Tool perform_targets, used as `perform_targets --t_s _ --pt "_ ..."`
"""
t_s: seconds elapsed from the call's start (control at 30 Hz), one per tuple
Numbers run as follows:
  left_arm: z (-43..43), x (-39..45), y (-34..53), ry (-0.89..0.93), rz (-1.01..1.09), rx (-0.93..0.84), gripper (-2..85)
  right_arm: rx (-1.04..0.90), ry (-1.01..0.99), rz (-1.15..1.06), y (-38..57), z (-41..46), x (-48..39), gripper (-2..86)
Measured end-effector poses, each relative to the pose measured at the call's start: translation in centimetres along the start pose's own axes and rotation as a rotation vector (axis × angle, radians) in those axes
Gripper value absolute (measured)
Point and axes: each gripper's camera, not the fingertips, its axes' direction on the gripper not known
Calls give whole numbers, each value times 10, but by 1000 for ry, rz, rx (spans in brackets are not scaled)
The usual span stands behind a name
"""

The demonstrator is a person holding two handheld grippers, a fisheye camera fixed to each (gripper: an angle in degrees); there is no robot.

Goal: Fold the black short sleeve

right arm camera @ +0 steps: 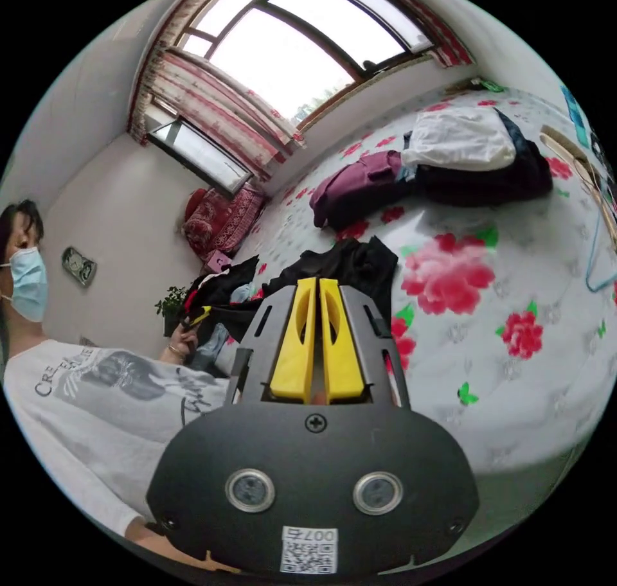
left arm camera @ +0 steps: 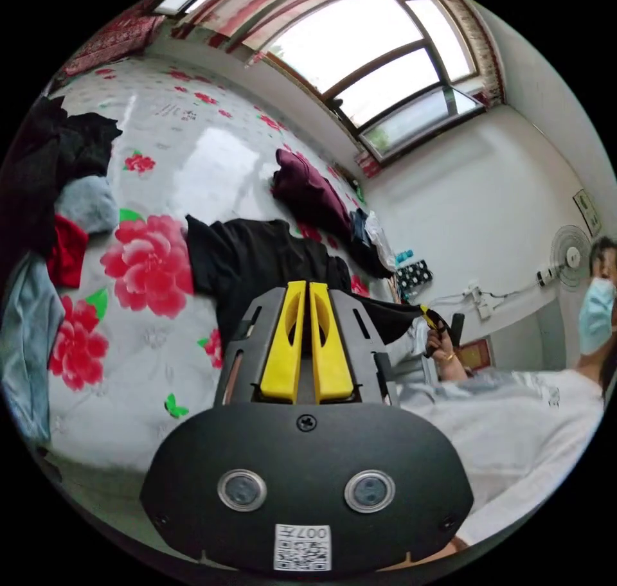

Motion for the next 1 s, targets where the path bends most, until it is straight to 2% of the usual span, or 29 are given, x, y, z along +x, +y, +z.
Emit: perform_targets --t_s 0.1,0.2,0.33,0.43,0.63,0.73,0.87,0.93,1.0 --pt "35 -35 -40 -76 -141 -2 55 -23 75 30 -57 70 26 12" --pt "53 -50 -50 -206 -198 -44 78 -179 194 102 -77 138 59 21" --pt "63 -54 -27 -277 -162 -113 79 -250 254 54 -35 173 75 29" --pt "81 -61 5 -327 -154 -229 80 -327 275 51 4 193 92 35" --pt "113 -64 18 -370 -110 -337 79 -410 298 15 18 232 104 30" --pt "130 -68 8 -426 -76 -394 25 -496 330 -38 16 260 101 14" --pt "118 -64 -5 -334 -33 -412 -7 -537 348 -95 9 264 91 1" --pt "92 -54 -12 -238 -17 -355 -8 -450 250 -103 -8 228 80 -2" --pt "40 -31 -24 -52 24 -207 -9 -331 136 -95 -28 182 68 -2"
